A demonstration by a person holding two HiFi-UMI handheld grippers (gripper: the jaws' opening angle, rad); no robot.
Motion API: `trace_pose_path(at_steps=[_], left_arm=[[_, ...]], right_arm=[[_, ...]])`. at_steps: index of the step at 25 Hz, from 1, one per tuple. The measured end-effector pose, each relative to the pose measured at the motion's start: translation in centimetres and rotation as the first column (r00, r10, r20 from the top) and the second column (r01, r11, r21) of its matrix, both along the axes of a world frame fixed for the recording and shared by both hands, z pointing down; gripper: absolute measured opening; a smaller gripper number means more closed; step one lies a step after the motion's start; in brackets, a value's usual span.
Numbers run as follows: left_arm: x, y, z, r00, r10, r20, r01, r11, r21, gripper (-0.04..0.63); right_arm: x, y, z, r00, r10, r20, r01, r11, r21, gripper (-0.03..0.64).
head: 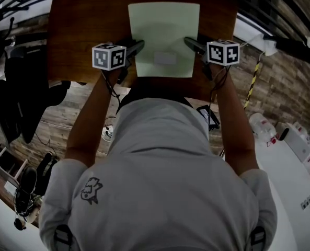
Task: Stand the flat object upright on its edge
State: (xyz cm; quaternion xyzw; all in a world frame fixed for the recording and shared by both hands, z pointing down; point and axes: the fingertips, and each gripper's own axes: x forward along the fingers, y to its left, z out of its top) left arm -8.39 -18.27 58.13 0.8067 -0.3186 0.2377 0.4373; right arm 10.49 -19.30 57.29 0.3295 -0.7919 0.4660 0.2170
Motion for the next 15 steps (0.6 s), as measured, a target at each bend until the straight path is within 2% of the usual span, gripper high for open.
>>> trace_pose_path(at_steps=[15], left_arm=[[0.3, -0.5, -4.6, 1.0, -0.008, -0.001, 0.008, 0.994, 0.108, 0.21]], right_arm=[[0.2, -0.1, -5.3, 1.0, 0.012, -0.025, -0.008, 0.989, 0.145, 0.239]])
